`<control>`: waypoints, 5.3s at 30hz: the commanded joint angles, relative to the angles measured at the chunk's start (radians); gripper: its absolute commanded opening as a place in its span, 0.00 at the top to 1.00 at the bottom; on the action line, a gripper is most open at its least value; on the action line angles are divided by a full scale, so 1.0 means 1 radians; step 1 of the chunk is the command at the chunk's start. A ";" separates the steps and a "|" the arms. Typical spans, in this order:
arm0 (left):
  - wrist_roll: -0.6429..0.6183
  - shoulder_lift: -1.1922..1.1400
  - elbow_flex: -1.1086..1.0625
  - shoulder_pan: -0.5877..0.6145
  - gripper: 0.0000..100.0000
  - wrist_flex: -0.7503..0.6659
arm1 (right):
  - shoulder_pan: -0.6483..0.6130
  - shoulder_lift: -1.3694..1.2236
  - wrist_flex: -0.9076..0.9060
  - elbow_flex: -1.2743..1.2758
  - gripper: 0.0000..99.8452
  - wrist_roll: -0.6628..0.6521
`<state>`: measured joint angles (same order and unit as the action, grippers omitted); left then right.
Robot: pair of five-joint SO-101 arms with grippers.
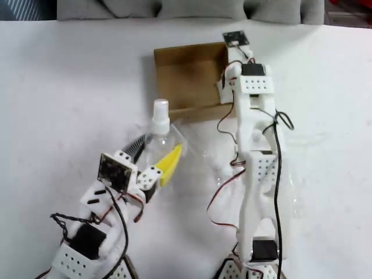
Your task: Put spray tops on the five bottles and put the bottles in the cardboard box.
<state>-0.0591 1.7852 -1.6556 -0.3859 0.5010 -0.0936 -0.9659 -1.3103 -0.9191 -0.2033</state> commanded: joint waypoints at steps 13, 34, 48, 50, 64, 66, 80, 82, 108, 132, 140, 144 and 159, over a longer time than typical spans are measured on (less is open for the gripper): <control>0.014 0.012 0.015 0.015 0.98 -0.037 | 0.013 -0.096 -0.427 -0.448 0.99 -0.158; 0.012 0.012 0.017 0.048 0.98 -0.037 | 0.016 0.214 -0.430 0.068 0.98 -0.178; 0.012 0.012 0.017 0.050 0.98 -0.037 | 0.028 0.460 -0.328 0.393 0.98 -0.423; 0.012 0.012 0.017 0.050 0.98 -0.035 | 0.028 0.460 -0.297 0.419 0.98 -0.428; 0.012 0.012 0.015 0.050 0.98 -0.035 | 0.033 0.549 -0.338 0.554 0.88 -0.450; 0.012 0.012 0.015 0.050 0.98 -0.035 | 0.022 0.590 -0.351 0.574 0.82 -0.473; 0.012 0.012 0.020 0.051 0.98 -0.037 | 0.157 0.828 -0.417 0.637 0.96 -0.474; 0.006 0.012 0.038 0.051 0.98 -0.037 | 0.183 0.898 -0.417 0.721 0.97 -0.480; -0.287 -0.707 0.697 0.105 0.98 -0.052 | -0.148 2.064 -0.344 1.438 0.98 -0.259; -0.414 -0.921 0.795 0.005 0.98 -0.157 | -0.680 2.485 0.415 2.051 0.98 -0.143; -0.296 -0.832 0.755 -0.085 0.98 -0.035 | -0.536 2.697 0.430 2.183 0.98 -0.150; -0.296 -0.759 0.753 -0.162 0.98 0.051 | -0.484 2.767 0.423 2.205 0.98 -0.152; -0.288 -0.748 0.632 -0.088 0.98 -0.163 | -0.556 2.769 0.151 2.076 0.98 -0.152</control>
<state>-0.3583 1.0073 -1.0188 -0.4948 0.4365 -0.6122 1.7990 -1.0955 1.2490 -0.3583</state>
